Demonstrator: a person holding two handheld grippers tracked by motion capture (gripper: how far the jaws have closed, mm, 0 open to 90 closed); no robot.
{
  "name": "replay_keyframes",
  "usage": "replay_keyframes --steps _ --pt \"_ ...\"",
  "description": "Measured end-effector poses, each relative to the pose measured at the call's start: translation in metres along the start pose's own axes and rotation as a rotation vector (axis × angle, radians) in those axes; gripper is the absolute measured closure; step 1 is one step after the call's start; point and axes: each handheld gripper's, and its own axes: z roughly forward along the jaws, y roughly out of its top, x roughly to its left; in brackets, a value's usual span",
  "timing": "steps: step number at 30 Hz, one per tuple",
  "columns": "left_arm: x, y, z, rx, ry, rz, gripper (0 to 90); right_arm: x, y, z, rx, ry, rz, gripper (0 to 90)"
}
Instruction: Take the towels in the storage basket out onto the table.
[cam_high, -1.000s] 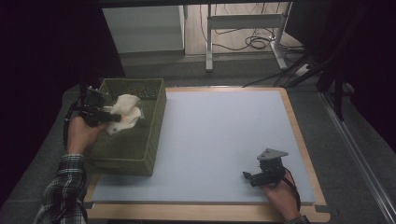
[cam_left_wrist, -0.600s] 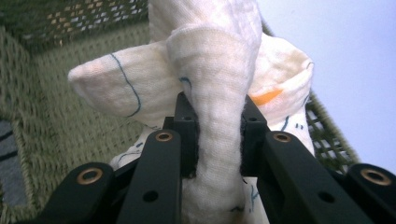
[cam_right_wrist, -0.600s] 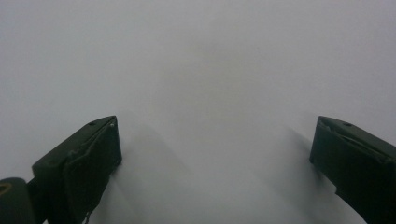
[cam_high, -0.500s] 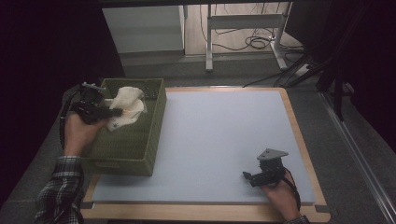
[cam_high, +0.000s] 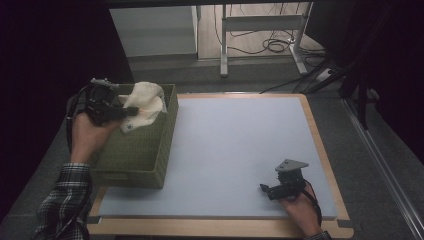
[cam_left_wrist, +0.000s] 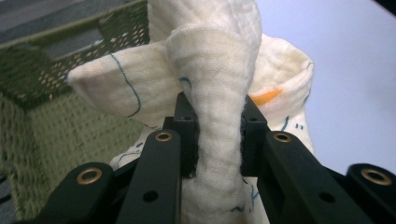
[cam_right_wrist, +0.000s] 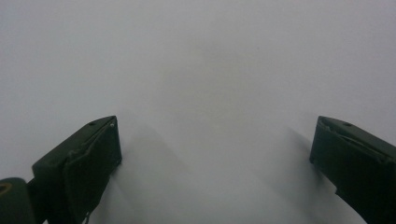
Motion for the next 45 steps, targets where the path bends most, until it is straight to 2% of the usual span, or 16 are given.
replay_keyframes --steps 6,9,18,19,23,27,28,29,33,41,45 --pt "-0.016 0.012 -0.001 -0.026 -0.033 0.03 75.2 0.0 0.0 0.0 0.0 0.0 0.0 2.1" --pt "-0.027 0.016 0.008 -0.022 -0.053 0.051 75.1 0.0 0.0 0.0 0.0 0.0 0.001 2.1" --pt "-0.046 0.022 0.03 -0.019 -0.101 0.093 75.1 0.0 0.0 0.0 0.0 0.0 -0.002 2.1" --pt "-0.055 0.023 0.038 -0.02 -0.12 0.105 75.1 0.0 0.0 0.0 0.0 0.0 -0.001 2.1" --pt "-0.061 0.025 0.044 -0.02 -0.129 0.121 74.8 0.0 0.0 0.0 0.0 0.0 -0.002 2.1" --pt "-0.076 0.028 0.055 -0.024 -0.16 0.148 74.5 0.0 0.0 0.0 0.001 0.001 0.0 2.0" --pt "-0.076 0.028 0.055 -0.024 -0.16 0.148 74.5 0.0 0.0 0.0 0.001 0.001 0.0 2.0" --pt "-0.083 0.028 0.061 -0.024 -0.173 0.156 74.4 0.0 0.0 0.0 0.001 0.001 -0.001 2.1" --pt "-0.093 0.027 0.07 -0.021 -0.194 0.172 74.5 0.0 0.0 0.0 0.001 0.001 -0.001 2.1" --pt "-0.123 0.02 0.103 -0.005 -0.236 0.213 73.9 0.0 0.0 0.0 0.001 0.001 -0.001 2.1" --pt "-0.132 0.017 0.116 -0.001 -0.249 0.225 73.7 0.0 0.0 0.0 0.001 0.001 -0.001 2.1"
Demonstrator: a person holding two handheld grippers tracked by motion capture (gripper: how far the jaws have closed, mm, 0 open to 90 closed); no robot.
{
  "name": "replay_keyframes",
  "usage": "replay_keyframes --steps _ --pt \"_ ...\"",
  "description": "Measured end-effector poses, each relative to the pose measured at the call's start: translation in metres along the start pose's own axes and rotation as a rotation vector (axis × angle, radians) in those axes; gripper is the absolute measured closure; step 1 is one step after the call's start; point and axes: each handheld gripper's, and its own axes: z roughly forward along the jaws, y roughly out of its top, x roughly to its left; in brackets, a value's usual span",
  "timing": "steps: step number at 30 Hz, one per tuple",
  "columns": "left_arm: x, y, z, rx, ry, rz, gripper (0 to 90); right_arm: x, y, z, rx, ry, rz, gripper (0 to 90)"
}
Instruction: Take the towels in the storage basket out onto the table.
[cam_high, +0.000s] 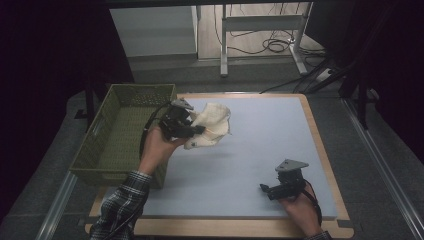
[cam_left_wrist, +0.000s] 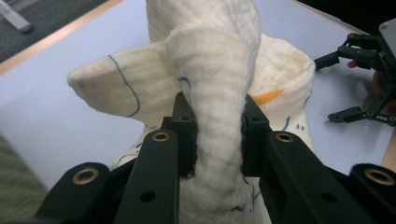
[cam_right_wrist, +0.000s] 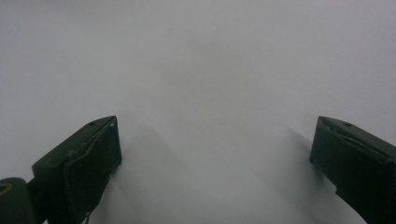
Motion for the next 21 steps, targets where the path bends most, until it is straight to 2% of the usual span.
replay_keyframes --steps 4,9,10,14,15,21 --pt "-0.009 -0.003 0.022 0.006 -0.017 0.016 73.3 0.0 0.0 0.0 0.0 0.001 0.002 2.1" --pt "-0.016 -0.007 0.042 0.023 -0.009 0.037 73.1 0.0 0.0 0.0 0.0 0.001 0.002 2.1" --pt "-0.019 -0.01 0.052 0.026 -0.011 0.038 73.0 0.0 0.0 0.0 0.0 -0.001 0.001 2.1" --pt "-0.023 -0.019 0.073 0.027 -0.008 0.036 72.4 0.0 0.0 0.0 -0.001 -0.001 0.001 2.1" --pt "-0.023 -0.019 0.073 0.027 -0.008 0.036 72.2 0.0 0.0 0.0 -0.001 -0.001 0.001 2.1" --pt "-0.03 -0.031 0.099 0.021 -0.019 0.051 71.5 0.0 0.0 0.0 0.001 -0.001 0.0 2.1"
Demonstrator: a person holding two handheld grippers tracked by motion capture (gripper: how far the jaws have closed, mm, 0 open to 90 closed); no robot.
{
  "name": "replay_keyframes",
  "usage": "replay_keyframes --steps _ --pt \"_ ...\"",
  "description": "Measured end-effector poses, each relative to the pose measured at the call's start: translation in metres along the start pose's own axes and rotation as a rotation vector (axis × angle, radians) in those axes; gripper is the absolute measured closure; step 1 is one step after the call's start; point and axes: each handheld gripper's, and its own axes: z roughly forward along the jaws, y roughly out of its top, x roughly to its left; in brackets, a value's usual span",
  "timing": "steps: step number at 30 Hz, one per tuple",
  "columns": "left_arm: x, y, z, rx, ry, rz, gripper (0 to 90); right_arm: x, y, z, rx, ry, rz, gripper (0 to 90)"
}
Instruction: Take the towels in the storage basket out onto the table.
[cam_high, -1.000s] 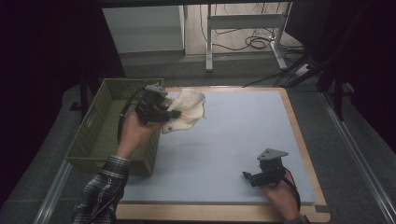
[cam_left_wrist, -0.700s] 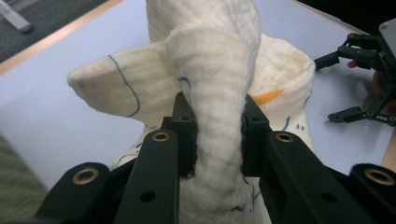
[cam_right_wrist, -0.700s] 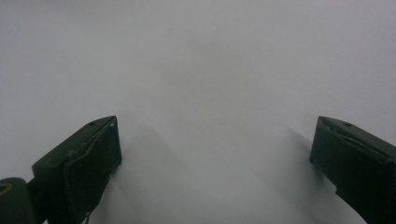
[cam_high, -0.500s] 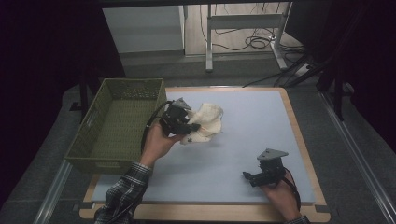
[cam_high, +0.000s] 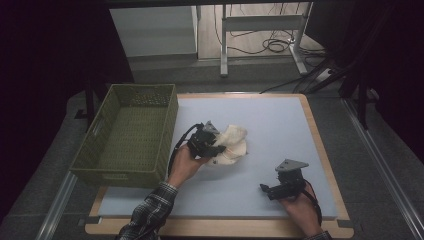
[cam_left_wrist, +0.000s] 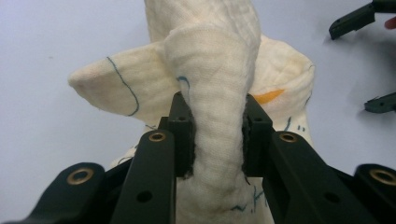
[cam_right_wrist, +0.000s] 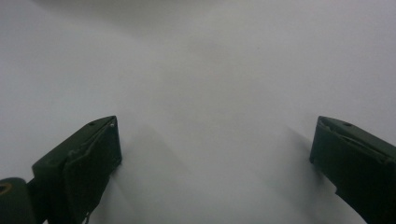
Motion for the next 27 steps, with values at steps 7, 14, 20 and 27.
replay_keyframes --steps 7,14,20,27 --pt "-0.017 -0.008 0.026 0.022 -0.01 0.048 69.2 0.0 0.0 0.0 0.001 0.0 0.002 2.1" --pt "-0.018 -0.015 0.036 0.001 -0.057 -0.007 43.1 0.0 0.0 0.0 0.002 0.001 0.004 2.1" --pt "-0.023 -0.017 0.02 -0.02 -0.052 0.0 25.0 0.0 0.0 0.0 0.001 0.001 0.002 2.1" --pt "-0.025 -0.033 -0.009 -0.05 -0.004 0.021 24.8 0.0 0.0 0.0 0.0 0.001 0.001 2.1"
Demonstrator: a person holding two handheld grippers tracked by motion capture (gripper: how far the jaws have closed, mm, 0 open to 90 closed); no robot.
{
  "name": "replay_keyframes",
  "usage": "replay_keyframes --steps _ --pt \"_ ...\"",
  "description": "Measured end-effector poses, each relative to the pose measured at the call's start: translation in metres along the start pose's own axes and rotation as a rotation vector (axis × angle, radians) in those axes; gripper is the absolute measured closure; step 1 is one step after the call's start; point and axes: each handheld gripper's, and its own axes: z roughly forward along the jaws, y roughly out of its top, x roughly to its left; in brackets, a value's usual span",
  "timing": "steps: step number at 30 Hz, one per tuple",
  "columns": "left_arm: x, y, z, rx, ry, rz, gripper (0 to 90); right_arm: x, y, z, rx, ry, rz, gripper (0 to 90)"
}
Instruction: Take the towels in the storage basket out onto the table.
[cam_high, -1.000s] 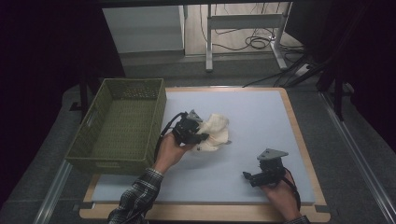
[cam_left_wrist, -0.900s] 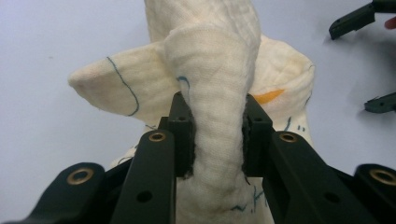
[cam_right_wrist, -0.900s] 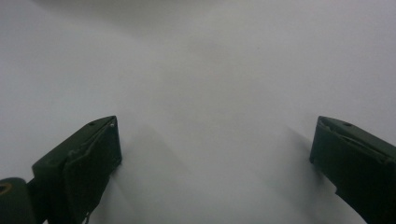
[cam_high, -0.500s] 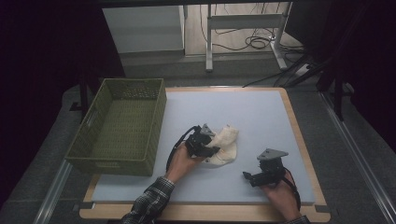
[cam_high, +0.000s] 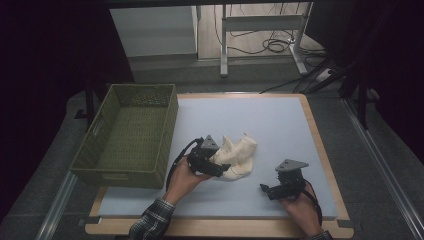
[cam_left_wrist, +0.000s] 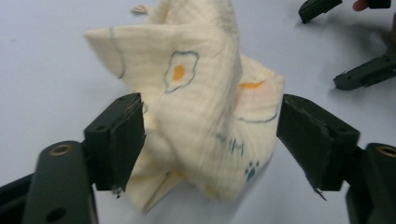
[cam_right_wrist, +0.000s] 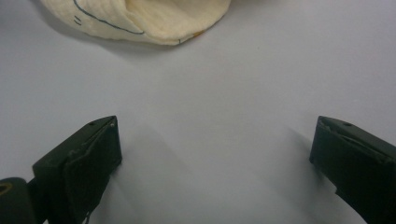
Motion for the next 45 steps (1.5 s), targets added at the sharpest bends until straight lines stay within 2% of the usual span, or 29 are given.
replay_keyframes --steps 2,4,11,12,14,15,16,18,20,21,22,24,25,26,28,29,30,34,36,45 --pt "0.0 -0.003 -0.003 -0.006 0.006 -0.002 29.0 0.0 0.0 0.0 0.001 0.001 0.002 2.2" --pt "0.002 -0.012 -0.009 -0.01 0.023 -0.005 33.0 0.0 0.0 0.0 0.002 0.002 0.002 2.2" --pt "0.009 -0.032 -0.014 -0.032 0.036 -0.058 49.7 0.0 0.0 -0.001 0.001 0.005 0.001 3.1" --pt "0.012 -0.04 -0.014 -0.033 0.039 -0.073 51.8 0.0 0.0 -0.001 -0.003 0.009 -0.001 5.5" --pt "0.013 -0.043 -0.013 -0.033 0.045 -0.077 53.9 0.0 0.0 -0.003 -0.012 0.017 -0.002 13.4" --pt "0.014 -0.046 -0.013 -0.031 0.05 -0.081 54.0 0.0 0.0 -0.003 -0.012 0.017 -0.002 13.4" --pt "0.016 -0.049 -0.012 -0.03 0.055 -0.085 54.0 -0.001 0.0 -0.007 -0.019 0.024 -0.009 26.2" --pt "0.017 -0.053 -0.01 -0.034 0.067 -0.092 53.9 -0.001 0.001 -0.008 -0.016 0.029 -0.012 28.9" --pt "0.02 -0.056 -0.005 -0.031 0.076 -0.095 52.7 -0.001 0.004 -0.009 -0.006 0.049 -0.021 40.6" --pt "0.02 -0.056 -0.005 -0.031 0.076 -0.095 52.1 -0.001 0.004 -0.009 -0.006 0.049 -0.021 40.6" --pt "0.021 -0.057 -0.001 -0.026 0.089 -0.084 51.7 -0.001 0.007 -0.009 -0.007 0.103 -0.015 48.1" --pt "0.022 -0.057 0.002 -0.024 0.087 -0.084 51.8 0.0 0.012 -0.009 -0.015 0.139 -0.007 54.3" --pt "0.022 -0.057 0.002 -0.024 0.087 -0.084 52.1 0.0 0.012 -0.009 -0.015 0.139 -0.007 54.3" --pt "0.022 -0.055 0.005 -0.029 0.086 -0.08 52.7 0.002 0.018 -0.009 -0.019 0.171 -0.016 59.8" --pt "0.022 -0.054 0.006 -0.031 0.08 -0.078 53.6 0.004 0.026 -0.008 -0.025 0.211 -0.022 64.6" --pt "0.022 -0.054 0.006 -0.031 0.08 -0.078 54.5 0.004 0.026 -0.008 -0.025 0.211 -0.022 64.6" --pt "0.022 -0.053 0.009 -0.028 0.077 -0.075 54.8 0.003 0.034 -0.007 -0.043 0.248 -0.022 68.8" --pt "0.023 -0.054 0.012 -0.029 0.088 -0.078 54.0 0.004 0.049 -0.004 -0.06 0.274 -0.023 72.7" --pt "0.025 -0.056 0.015 -0.028 0.087 -0.085 53.4 0.005 0.063 0.0 -0.08 0.291 -0.025 73.7" --pt "0.024 -0.057 0.019 -0.014 0.107 -0.071 54.9 0.012 0.094 0.02 -0.084 0.299 -0.04 69.8"
